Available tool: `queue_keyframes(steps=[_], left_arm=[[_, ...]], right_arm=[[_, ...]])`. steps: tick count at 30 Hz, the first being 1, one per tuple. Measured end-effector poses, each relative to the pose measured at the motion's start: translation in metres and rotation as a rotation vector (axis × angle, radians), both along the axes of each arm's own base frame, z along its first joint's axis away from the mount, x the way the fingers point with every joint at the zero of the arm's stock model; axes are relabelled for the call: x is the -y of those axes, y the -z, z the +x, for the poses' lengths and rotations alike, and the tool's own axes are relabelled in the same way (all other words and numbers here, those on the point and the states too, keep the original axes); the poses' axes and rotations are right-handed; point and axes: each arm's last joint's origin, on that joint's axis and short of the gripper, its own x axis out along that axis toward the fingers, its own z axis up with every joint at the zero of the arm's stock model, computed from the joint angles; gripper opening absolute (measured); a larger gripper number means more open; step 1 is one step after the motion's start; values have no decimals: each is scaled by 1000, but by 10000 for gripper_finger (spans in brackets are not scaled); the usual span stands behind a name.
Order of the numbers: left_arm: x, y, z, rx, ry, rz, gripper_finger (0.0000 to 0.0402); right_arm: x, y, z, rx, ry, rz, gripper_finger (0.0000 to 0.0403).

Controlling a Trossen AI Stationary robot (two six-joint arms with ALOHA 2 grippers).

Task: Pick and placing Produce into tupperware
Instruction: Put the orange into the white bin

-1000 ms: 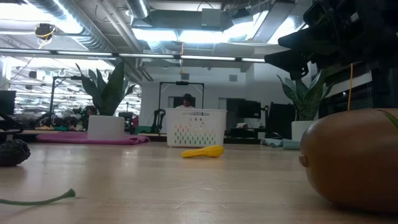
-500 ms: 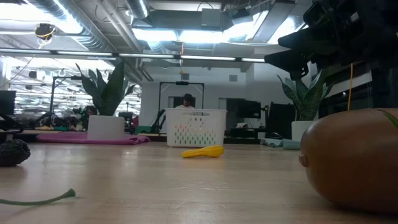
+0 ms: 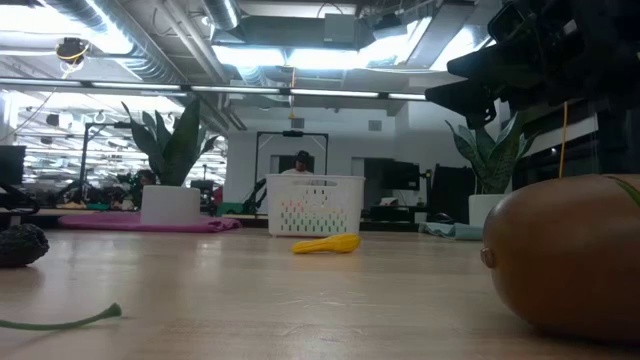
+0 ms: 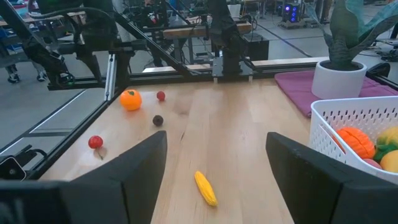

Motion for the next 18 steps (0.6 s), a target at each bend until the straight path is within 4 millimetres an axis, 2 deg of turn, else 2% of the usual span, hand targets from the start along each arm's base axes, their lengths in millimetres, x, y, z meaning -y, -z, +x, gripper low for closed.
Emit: queue_keyframes(steps=[8, 18], left_arm=[[10, -1, -10, 29, 19, -28, 247], [13, -1, -9, 73, 13, -36, 247]], right_arm=[[0, 0, 0, 0, 1, 2, 275], [0, 0, 0, 0, 0, 5, 275]])
